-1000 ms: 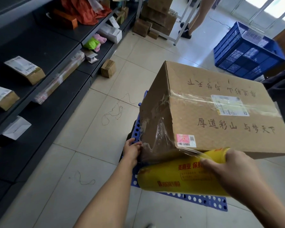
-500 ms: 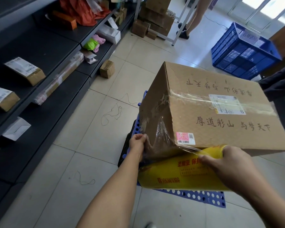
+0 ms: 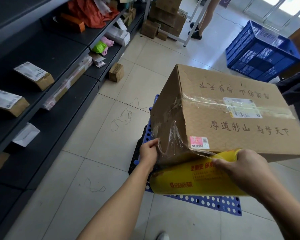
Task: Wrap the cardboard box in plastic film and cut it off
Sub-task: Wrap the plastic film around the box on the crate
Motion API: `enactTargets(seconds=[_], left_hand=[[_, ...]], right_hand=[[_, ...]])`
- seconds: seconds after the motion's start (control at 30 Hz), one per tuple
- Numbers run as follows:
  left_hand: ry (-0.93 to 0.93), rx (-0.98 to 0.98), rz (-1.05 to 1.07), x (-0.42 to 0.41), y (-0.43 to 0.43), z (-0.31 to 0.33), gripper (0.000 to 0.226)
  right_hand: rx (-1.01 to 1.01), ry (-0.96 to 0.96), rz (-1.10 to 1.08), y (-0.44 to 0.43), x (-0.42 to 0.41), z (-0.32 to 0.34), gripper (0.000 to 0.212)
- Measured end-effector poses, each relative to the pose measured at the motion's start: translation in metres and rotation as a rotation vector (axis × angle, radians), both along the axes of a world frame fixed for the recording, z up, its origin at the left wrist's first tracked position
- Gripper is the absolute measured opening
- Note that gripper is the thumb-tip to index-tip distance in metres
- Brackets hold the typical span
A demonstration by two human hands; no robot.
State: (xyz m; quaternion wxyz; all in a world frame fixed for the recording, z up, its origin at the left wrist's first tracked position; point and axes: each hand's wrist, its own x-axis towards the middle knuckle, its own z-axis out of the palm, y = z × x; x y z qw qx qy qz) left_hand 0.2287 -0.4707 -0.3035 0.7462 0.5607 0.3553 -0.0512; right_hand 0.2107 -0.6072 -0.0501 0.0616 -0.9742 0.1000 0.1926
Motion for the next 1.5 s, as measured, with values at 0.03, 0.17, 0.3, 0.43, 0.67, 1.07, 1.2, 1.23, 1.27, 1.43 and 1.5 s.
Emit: enactTargets(seconds=[0.03,0.17,0.3,0.43,0.67,1.07,1.2,1.23,1.27,1.43,1.5], left_hand=[[-0.038,0.04,-0.05,-0.004,-0.002,0.001,0.036],[-0.106,0.191,-0.242,-0.01,-0.001,0.008,0.041],[-0.11,0.406,-0.423,-0.002,0.015,0.017,0.032],[-0.076,0.56,-0.442,0.004,0.021,0.026,0.023],[-0.042,0.453,-0.326,0.002,0.012,0.03,0.018],[-0.054,0.142,-0.344,-0.012,0.026,0.031,0.043],[-0.024,0.099,-0.201,-0.016,0.03,0.027,0.041],[-0.029,0.105,-0.206,-0.018,0.029,0.029,0.042],[-0.04,0.111,-0.219,-0.019,0.027,0.03,0.043],[-0.085,0.098,-0.382,-0.021,0.024,0.034,0.052],[-0.085,0.089,-0.444,-0.021,0.028,0.035,0.055]], right_hand=[[-0.003,0.001,0.006,0.0,0.001,0.0,0.042],[-0.006,-0.001,0.012,0.0,0.001,-0.001,0.043],[-0.006,0.005,0.017,0.001,0.001,-0.001,0.042],[0.015,0.027,0.005,-0.001,0.001,-0.001,0.041],[0.033,0.02,0.005,-0.002,0.0,0.0,0.041],[0.057,0.014,-0.01,-0.001,0.0,-0.003,0.038],[0.05,0.009,-0.006,-0.001,0.0,-0.004,0.04],[0.051,0.012,-0.005,-0.001,0.0,-0.004,0.04],[0.055,0.015,-0.006,-0.002,0.0,-0.004,0.039],[0.076,0.017,-0.014,-0.001,-0.001,-0.002,0.039],[0.083,0.009,-0.013,0.0,-0.002,-0.001,0.04]])
